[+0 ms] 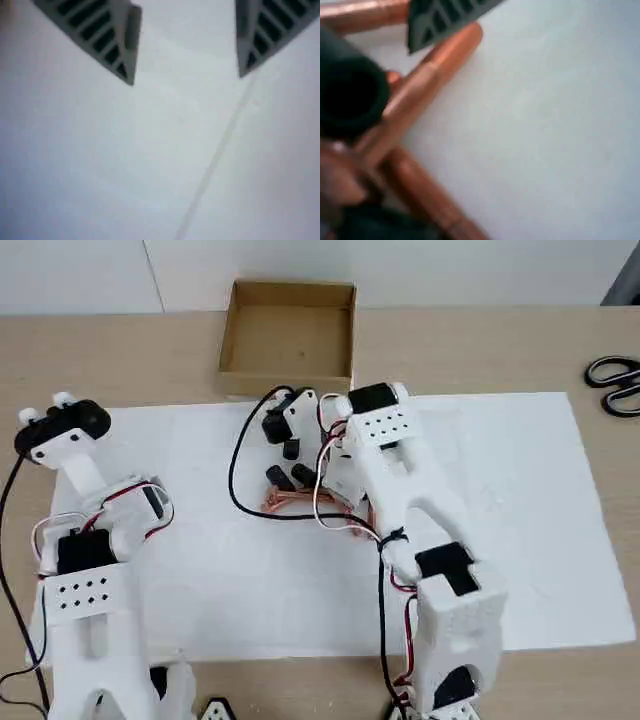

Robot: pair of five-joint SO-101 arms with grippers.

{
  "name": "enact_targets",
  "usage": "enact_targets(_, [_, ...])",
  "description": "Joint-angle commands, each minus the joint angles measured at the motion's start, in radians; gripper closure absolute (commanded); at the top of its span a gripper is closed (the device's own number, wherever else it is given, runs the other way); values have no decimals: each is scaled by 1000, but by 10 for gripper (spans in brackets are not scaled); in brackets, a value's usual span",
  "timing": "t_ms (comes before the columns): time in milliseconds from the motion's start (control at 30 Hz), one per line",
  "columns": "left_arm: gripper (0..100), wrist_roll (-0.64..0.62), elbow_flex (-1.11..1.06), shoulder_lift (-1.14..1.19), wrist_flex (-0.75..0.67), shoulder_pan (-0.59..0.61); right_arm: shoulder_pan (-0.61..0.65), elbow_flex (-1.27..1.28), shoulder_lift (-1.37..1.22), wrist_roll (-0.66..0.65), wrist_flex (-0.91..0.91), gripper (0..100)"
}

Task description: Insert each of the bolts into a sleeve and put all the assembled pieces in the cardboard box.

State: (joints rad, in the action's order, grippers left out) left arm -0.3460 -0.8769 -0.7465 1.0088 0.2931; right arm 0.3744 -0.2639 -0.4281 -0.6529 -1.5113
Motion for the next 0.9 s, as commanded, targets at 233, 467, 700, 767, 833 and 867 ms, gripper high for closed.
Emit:
enact_targets(233, [871,-5,2,-6,-21,3,2,-127,-114,-18,8,831])
enact_targets(467, [871,-3,2,-6,-21,3,4,-140,-124,-15,8,879])
enact_targets(700, [871,-3,2,-6,-21,3,1,-169,-124,-12,1,995])
enact_targets(767, [871,-3,2,-6,-21,3,-1,-170,-124,-12,1,992])
enact_targets(833, [871,-3,2,-6,-21,3,-2,-170,-122,-12,1,992])
enact_targets(867, [871,-3,2,-6,-21,3,-2,-170,-122,-12,-1,992])
